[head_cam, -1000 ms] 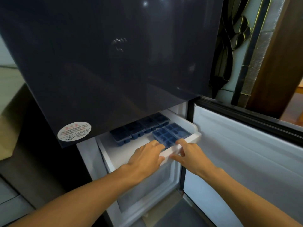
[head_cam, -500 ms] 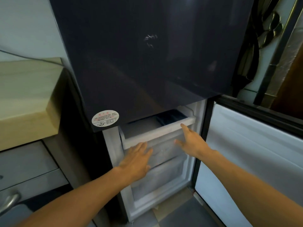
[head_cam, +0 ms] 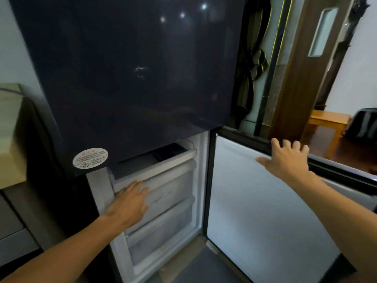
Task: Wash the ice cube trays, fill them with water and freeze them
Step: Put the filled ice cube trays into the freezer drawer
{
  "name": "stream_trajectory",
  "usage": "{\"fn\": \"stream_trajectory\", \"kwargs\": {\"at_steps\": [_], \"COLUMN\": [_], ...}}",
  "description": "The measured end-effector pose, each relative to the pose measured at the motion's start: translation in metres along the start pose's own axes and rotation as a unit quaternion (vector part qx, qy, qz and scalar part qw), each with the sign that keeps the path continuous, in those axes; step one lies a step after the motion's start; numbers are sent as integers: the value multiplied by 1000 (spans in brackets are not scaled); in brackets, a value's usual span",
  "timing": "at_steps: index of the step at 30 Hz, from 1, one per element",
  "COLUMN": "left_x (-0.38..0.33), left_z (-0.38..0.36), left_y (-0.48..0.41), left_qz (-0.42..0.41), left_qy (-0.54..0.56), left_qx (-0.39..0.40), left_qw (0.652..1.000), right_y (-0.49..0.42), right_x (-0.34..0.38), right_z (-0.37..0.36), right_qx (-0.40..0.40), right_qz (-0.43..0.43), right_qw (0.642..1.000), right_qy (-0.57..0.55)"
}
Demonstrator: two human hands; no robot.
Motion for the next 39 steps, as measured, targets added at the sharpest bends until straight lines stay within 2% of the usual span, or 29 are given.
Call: {"fn": "stream_trajectory", "kwargs": {"at_steps": [5, 8, 12, 16, 20, 23, 26, 28, 31, 34, 36, 39], "left_x": [-7, -4, 3, 21, 44, 67, 93, 104, 107, 107, 109, 110], "left_z": [50, 88, 137, 172, 194, 205, 209, 209, 207, 205, 201, 198], "left_y": [37, 68, 111, 147, 180, 194, 205, 211, 214, 212, 208, 205], "left_qz": [-35, -46, -62, -54, -28, 41, 140, 174, 166, 172, 179, 173], "left_qy": [54, 60, 29, 11, -18, -73, -125, -153, -183, -190, -189, -186], "left_qx": [-107, -198, -304, -375, -445, -441, -376, -331, -322, -324, -324, -350], "left_qw": [992, 977, 950, 925, 895, 893, 907, 915, 914, 911, 909, 902], "right_y": [17, 31, 53, 68, 80, 84, 92, 101, 119, 134, 142, 147], "right_x": [-9, 2, 27, 59, 97, 128, 162, 185, 218, 252, 275, 303], "right_z": [15, 24, 32, 38, 44, 46, 52, 53, 47, 33, 18, 0], "right_qx": [65, 90, 144, 220, 235, 210, 149, 102, 64, 89, 117, 115], "right_qz": [-7, -1, 35, 81, 114, 159, 208, 238, 285, 330, 361, 383], "right_qw": [998, 996, 989, 970, 958, 954, 946, 937, 917, 892, 886, 888], "right_qy": [-3, -19, -14, -60, -115, -147, -199, -233, -272, -297, -267, -226]}}
Point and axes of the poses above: each hand's wrist, its own y-axis away from the middle knuckle, its own z-axis out of the back of the hand, x = y × z, the point moved 7 cm from there along -y, towards the middle knuckle, and after that the axes turned 4 degrees about -y, right-handed, at the moved point
